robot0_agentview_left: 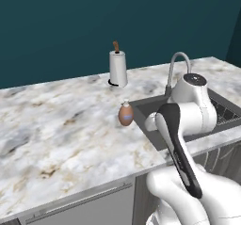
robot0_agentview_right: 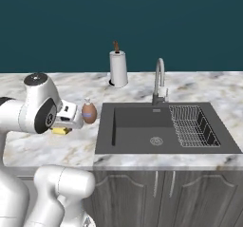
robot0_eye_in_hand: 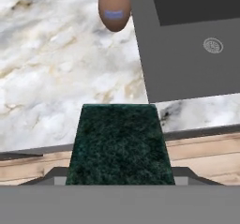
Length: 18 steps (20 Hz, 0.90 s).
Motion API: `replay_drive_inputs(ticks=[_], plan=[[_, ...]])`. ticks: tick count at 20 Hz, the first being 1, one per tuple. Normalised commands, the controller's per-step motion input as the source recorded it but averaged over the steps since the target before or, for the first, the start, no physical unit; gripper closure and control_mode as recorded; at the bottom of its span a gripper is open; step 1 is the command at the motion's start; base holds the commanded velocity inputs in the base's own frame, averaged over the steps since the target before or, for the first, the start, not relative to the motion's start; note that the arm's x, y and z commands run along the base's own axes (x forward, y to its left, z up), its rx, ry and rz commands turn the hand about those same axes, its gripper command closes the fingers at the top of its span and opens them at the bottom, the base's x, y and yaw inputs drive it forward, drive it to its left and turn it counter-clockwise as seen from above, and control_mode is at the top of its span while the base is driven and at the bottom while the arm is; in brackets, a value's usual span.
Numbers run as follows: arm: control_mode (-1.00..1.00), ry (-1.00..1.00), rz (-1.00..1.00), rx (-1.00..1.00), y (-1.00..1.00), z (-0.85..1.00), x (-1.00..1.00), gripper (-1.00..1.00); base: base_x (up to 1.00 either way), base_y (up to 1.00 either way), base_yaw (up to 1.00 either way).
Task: Locate and retrieve the soap dispenser and sponge from the cabinet. Place them next to the sink.
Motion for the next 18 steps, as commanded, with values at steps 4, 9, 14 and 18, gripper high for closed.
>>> replay_drive_inputs(ticks=[4,9,14,18], plan=[[-1.00,-0.18,0.00,0.01,0.00,-0.42,0.27,1.00,0.00,0.00,0.00],[-1.00,-0.13,0.00,0.00,0.00,-0.47,0.18,1.00,0.00,0.00,0.00],[-1.00,0.01,0.00,0.00,0.00,-0.25,0.04,1.00,0.00,0.00,0.00],[-1.00,0.05,0.00,0.00,0.00,-0.19,0.08,1.00,0.00,0.00,0.00]])
